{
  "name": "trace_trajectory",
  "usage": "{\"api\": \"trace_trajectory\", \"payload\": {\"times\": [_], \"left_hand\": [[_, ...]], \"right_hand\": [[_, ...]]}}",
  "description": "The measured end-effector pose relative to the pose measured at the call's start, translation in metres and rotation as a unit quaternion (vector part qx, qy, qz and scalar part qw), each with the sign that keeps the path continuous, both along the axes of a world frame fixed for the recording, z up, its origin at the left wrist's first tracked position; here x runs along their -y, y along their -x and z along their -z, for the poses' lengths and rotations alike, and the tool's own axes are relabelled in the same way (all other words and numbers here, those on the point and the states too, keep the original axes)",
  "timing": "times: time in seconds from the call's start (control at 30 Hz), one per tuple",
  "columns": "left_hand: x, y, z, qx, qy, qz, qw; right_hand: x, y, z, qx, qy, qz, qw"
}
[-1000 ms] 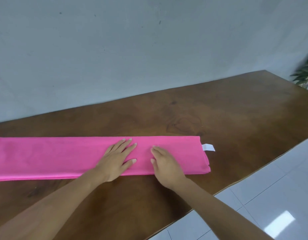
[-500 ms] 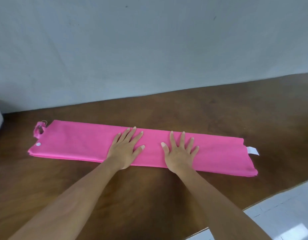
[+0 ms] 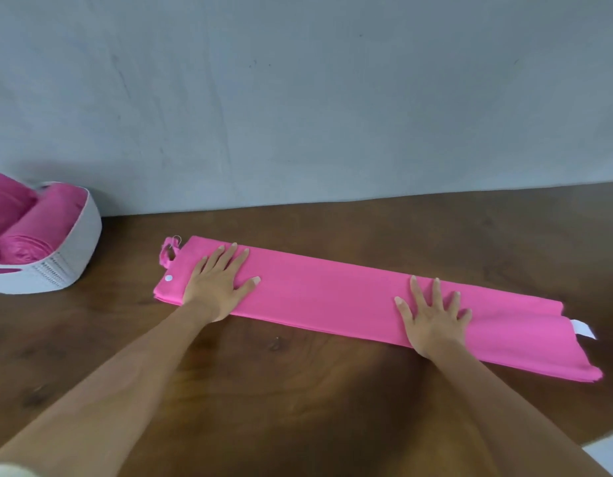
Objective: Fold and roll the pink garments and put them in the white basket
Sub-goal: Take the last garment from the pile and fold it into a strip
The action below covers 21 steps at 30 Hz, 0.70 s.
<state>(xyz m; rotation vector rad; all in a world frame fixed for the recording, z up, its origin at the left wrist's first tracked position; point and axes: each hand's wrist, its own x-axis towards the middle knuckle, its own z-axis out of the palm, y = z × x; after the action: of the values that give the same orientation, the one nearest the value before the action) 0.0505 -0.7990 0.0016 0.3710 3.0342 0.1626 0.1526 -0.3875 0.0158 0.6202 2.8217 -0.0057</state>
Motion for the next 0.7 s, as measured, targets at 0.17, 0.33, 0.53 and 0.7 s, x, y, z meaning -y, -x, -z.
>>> {"api": "trace_trajectory", "payload": {"times": [0.17,0.33,0.53,0.7], "left_hand": [[0.038,0.007,0.0,-0.008,-0.016,-0.058,0.998],[0.03,0.008,-0.002,0.002,-0.013,-0.089,0.996],[-0.014,-0.004,-0.009,-0.007,-0.017,0.015,1.0],[-0.104,-0.026,-0.016,0.016,-0.063,0.112,0.992]], "right_hand": [[-0.001,0.001,0.004,0.001,-0.006,-0.002,1.0],[-0.002,0.001,0.005,-0.008,0.003,-0.011,1.0],[-0.004,-0.003,0.002,-0.022,0.036,-0.028,0.999],[-0.016,-0.011,-0.006,-0.052,0.104,-0.097,0.988]]}}
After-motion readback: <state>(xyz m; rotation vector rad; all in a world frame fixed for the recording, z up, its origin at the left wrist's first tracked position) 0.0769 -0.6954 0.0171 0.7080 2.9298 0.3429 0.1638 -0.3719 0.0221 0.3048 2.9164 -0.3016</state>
